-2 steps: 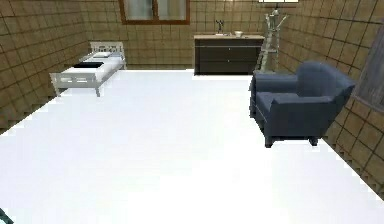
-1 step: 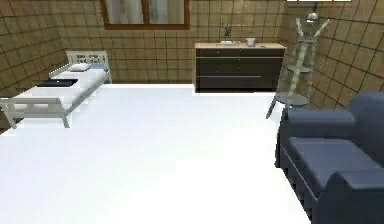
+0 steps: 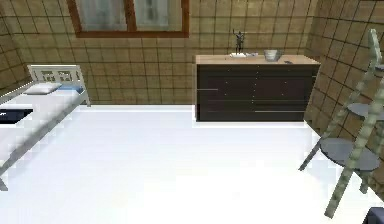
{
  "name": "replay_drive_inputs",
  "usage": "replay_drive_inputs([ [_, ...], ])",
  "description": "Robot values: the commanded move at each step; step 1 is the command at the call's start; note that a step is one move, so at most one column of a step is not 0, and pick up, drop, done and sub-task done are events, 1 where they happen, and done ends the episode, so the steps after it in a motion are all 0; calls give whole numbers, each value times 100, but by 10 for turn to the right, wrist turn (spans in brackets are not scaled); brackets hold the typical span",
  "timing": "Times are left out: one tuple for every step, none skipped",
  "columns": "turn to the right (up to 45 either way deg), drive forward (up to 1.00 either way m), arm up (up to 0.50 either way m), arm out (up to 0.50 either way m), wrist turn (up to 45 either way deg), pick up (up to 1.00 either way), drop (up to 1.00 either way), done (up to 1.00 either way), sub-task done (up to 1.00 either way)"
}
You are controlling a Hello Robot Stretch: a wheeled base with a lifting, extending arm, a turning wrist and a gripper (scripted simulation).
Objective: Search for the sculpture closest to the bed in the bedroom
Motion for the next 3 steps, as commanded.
replay_drive_inputs([
  [-30, 0, 0, 0, 0, 0, 0, 0, 0],
  [0, 100, 0, 0, 0, 0, 0, 0, 0],
  [0, 95, 0, 0, 0, 0, 0, 0, 0],
])
